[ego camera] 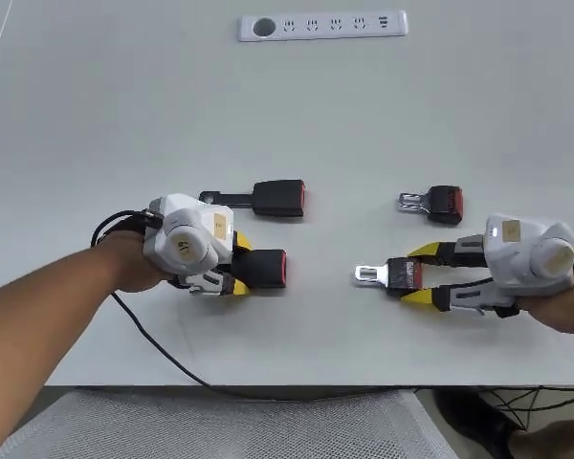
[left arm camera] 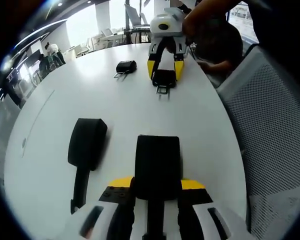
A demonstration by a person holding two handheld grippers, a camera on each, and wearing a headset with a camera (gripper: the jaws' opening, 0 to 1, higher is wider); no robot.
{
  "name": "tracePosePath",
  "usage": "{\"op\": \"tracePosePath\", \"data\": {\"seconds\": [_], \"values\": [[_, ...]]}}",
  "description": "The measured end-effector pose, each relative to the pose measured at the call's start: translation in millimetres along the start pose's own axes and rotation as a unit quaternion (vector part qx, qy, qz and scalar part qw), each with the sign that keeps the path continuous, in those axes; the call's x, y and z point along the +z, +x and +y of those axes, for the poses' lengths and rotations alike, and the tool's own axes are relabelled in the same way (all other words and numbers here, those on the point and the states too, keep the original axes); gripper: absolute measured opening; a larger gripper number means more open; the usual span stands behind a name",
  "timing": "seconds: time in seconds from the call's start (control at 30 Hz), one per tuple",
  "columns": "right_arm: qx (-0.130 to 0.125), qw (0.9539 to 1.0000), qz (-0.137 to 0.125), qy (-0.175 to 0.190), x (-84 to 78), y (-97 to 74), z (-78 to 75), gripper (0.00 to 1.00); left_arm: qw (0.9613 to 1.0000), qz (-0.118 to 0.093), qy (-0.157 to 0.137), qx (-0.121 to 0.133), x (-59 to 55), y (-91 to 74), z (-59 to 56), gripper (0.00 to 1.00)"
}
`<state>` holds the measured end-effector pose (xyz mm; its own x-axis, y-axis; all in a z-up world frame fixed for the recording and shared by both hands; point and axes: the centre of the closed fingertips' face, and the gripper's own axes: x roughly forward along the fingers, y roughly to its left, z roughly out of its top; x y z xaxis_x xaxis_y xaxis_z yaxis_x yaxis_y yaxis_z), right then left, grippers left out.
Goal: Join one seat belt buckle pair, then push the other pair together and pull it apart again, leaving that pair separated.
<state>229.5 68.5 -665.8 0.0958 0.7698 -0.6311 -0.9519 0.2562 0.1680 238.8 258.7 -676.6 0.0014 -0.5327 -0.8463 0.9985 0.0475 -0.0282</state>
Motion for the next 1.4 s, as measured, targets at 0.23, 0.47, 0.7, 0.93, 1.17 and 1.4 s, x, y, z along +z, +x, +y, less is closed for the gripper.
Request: {"op": "tracePosePath", "data": {"seconds": [0.23,0.47,0.7,0.93,1.17,1.4], "values": [[0.007,0.9998,-0.015,-0.008,14.6,22.9,1.1,0.34,1.0000,0.000,-0.003,0.000,-0.5,0.1,-0.8,0.34],[0.016,0.9994,-0.023,-0.019,31.0,51.7,12.0,0.34,1.0000,0.001,-0.005,0.002,-0.4,0.8,-1.0,0.34],[0.027,0.9985,-0.037,-0.031,41.1,66.6,23.5,0.34,1.0000,0.003,-0.005,0.002,-0.6,1.2,-0.9,0.34],[0.030,0.9978,-0.044,-0.038,49.5,75.0,23.9,0.34,1.0000,0.006,-0.005,0.003,-0.9,1.4,-0.4,0.34],[0.034,0.9976,-0.037,-0.047,43.8,69.6,25.6,0.34,0.9999,0.010,0.000,0.003,-1.1,1.8,-0.8,0.34],[0.033,0.9977,-0.028,-0.052,51.1,79.9,26.4,0.34,0.9999,0.016,0.004,0.003,-0.3,2.3,-2.0,0.34]]}}
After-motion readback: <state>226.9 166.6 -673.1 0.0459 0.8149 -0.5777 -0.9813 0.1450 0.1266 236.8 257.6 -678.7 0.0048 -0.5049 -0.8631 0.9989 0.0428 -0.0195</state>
